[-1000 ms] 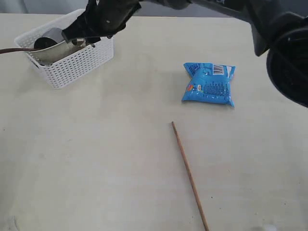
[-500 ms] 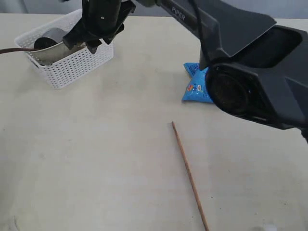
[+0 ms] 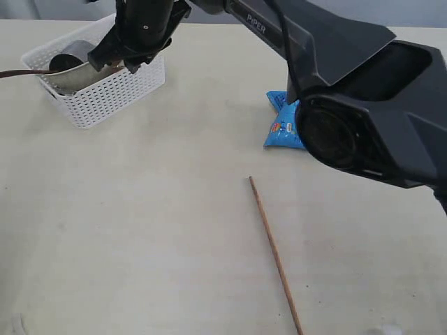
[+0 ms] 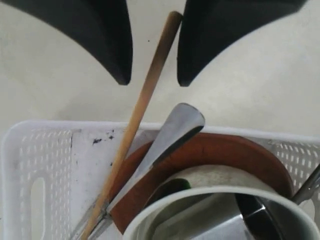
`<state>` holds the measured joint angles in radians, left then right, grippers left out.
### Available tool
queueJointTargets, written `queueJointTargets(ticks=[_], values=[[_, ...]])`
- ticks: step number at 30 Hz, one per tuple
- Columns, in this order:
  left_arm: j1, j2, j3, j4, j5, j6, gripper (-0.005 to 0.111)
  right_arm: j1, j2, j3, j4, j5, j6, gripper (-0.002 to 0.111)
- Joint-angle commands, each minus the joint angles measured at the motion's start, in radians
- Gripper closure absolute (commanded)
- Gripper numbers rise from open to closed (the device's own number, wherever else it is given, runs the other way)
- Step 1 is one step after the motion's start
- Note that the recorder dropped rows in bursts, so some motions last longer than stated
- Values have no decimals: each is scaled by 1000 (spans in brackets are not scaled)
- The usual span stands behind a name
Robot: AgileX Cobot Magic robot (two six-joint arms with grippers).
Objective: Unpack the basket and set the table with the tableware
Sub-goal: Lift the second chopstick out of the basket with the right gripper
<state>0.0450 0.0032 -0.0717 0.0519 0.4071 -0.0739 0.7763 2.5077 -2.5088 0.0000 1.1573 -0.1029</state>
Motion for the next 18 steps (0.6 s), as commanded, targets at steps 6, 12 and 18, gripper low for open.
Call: queueJointTargets(ticks=[6, 12, 18], values=[[2, -3, 7, 0, -3, 0, 107, -6, 0, -7, 0, -19, -16, 87], [2, -3, 7, 0, -3, 0, 107, -6, 0, -7, 0, -4, -16, 107], [2, -3, 7, 0, -3, 0, 107, -6, 0, -7, 0, 0, -14, 107]])
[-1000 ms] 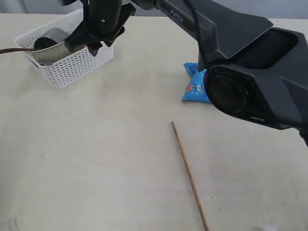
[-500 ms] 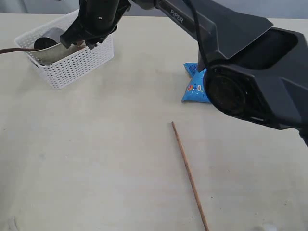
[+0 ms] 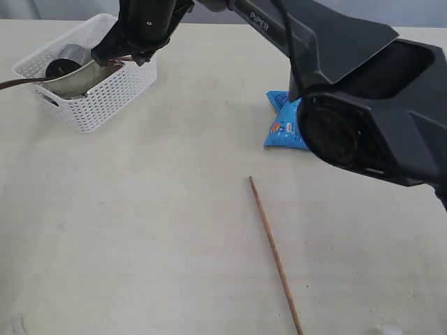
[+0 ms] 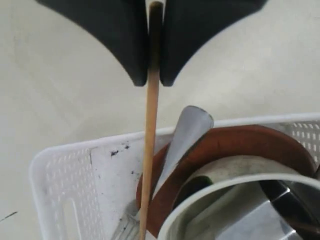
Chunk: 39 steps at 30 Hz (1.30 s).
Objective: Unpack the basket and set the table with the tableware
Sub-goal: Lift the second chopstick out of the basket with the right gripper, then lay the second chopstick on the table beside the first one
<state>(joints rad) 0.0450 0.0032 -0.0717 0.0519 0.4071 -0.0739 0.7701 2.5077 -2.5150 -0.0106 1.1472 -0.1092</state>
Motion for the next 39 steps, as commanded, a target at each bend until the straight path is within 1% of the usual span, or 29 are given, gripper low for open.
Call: queueJointTargets(ticks=[1, 8, 16, 22, 26, 32, 34, 36, 39], values=[[2, -3, 7, 0, -3, 0, 107, 0, -2, -1, 11, 10, -7, 107], [2, -3, 7, 0, -3, 0, 107, 0, -24, -1, 0, 32, -7, 107], [2, -3, 7, 0, -3, 0, 107, 0, -103, -1, -117, 74, 73, 109], [2, -3, 7, 0, -3, 0, 107, 0, -188, -1, -121, 74, 94, 109], [2, -3, 7, 0, -3, 0, 107, 3, -265, 5, -125, 74, 155, 109], [2, -3, 7, 0, -3, 0, 107, 34, -395, 8, -128, 74, 241, 109], [2, -3, 7, 0, -3, 0, 107, 50, -448, 34, -128, 74, 256, 109], [2, -3, 7, 0, -3, 0, 107, 73, -525, 111, -137, 74, 269, 109], [2, -3, 7, 0, -3, 0, 107, 111, -655, 302, -229, 74, 343, 109]])
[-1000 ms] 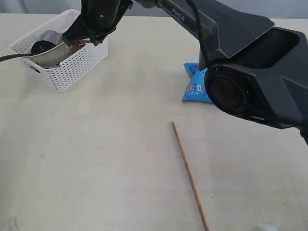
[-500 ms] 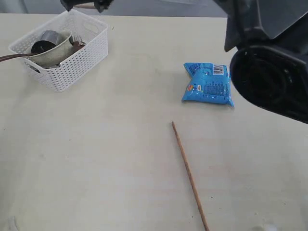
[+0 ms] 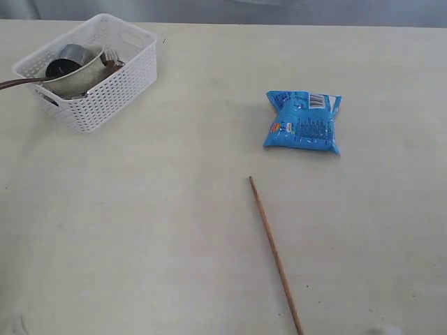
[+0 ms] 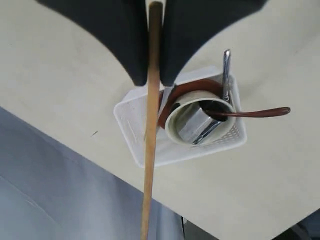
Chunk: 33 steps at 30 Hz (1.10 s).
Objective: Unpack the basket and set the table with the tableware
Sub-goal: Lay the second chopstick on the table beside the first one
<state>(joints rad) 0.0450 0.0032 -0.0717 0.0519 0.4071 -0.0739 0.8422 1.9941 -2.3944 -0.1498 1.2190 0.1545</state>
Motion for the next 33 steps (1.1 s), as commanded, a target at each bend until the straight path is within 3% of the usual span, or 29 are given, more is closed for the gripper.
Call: queueJointTargets(ticks=[1, 8, 18, 24, 33], values=[[2, -3, 7, 0, -3, 0, 107, 53, -192, 257, -134, 2, 120, 109], [2, -3, 7, 0, -3, 0, 107, 134, -580, 788, -365, 2, 414, 109], [2, -3, 7, 0, -3, 0, 107, 258, -1040, 1514, -396, -24, 827, 109], [2, -3, 7, 0, -3, 0, 107, 293, -1131, 1757, -366, -82, 936, 109], [2, -3, 7, 0, -3, 0, 107, 293, -1086, 1901, -317, -356, 977, 109]])
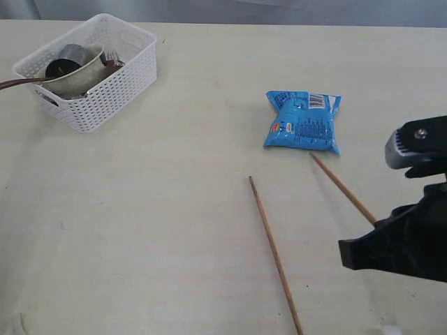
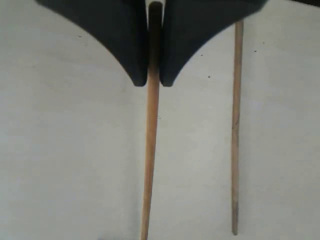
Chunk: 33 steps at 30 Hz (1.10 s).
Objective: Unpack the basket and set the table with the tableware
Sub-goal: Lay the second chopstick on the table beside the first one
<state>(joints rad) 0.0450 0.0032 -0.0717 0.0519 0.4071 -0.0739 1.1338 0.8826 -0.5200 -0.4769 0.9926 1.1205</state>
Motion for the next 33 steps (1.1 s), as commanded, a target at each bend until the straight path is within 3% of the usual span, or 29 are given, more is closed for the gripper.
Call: queueJointTargets(ticks=[1, 33], values=[[2, -3, 7, 0, -3, 0, 107, 2, 35, 28, 10, -148, 13, 109], [2, -3, 7, 0, -3, 0, 107, 2, 623, 33, -37, -367, 76, 109]])
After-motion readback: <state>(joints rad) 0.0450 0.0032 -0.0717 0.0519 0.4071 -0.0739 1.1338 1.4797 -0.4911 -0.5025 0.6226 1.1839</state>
